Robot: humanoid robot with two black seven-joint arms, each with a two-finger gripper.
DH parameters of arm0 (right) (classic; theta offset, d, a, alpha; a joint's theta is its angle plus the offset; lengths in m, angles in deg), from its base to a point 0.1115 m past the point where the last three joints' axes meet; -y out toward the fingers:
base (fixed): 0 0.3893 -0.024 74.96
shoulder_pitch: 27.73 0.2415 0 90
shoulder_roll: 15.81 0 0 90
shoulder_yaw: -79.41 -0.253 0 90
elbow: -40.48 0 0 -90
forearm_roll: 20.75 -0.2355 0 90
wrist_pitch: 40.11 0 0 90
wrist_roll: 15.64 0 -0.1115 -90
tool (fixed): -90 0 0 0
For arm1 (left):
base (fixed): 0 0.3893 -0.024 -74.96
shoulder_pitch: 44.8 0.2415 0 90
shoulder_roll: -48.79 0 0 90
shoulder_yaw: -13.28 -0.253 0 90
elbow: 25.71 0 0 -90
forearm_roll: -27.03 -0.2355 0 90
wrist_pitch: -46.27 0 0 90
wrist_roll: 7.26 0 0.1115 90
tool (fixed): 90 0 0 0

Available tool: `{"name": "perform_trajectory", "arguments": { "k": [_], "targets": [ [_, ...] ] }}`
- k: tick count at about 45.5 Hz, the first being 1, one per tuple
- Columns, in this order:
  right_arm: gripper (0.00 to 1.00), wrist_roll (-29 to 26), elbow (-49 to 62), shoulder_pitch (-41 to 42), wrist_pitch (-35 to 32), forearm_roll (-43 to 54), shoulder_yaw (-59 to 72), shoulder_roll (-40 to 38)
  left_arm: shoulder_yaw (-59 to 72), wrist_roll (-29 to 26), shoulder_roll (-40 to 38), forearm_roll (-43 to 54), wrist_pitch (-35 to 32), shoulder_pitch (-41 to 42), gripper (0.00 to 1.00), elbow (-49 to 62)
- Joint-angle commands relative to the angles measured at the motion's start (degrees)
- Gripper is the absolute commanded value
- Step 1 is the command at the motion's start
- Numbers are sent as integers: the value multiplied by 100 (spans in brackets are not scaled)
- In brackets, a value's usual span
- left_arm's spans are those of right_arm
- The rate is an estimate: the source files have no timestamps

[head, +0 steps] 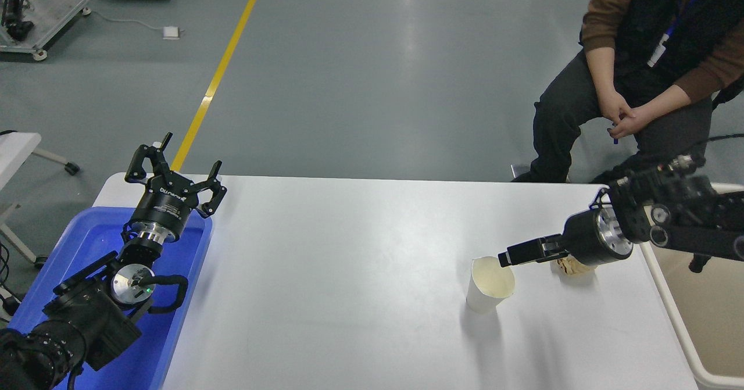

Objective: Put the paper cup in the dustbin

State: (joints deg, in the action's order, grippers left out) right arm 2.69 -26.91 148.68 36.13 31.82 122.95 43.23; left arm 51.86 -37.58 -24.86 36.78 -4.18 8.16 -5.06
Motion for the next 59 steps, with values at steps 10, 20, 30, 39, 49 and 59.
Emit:
{"name": "perform_trajectory", "arguments": {
  "k": [10, 20, 30, 39, 49, 59],
  "targets": [
    [100, -365, 542, -124, -30, -18, 207, 653, 0, 0, 0, -9, 0, -5, 100, 0],
    [100, -479, 604, -291, -65, -238, 198, 767, 0, 0, 0, 0, 0, -5, 100, 0],
    [100, -479, 692, -520, -57, -264, 155, 776, 0, 0, 0, 0, 0, -5, 100, 0],
    [100, -479, 938, -766, 14, -264, 119, 881, 0, 0, 0, 0, 0, -5, 100, -8],
    [100, -470, 1193, -968, 84, -185, 119, 890, 0, 0, 0, 0, 0, -5, 100, 0],
    [99, -461, 1202, -1100, 146, -211, 23, 890, 0, 0, 0, 0, -9, 4, 100, 0]
  ]
}}
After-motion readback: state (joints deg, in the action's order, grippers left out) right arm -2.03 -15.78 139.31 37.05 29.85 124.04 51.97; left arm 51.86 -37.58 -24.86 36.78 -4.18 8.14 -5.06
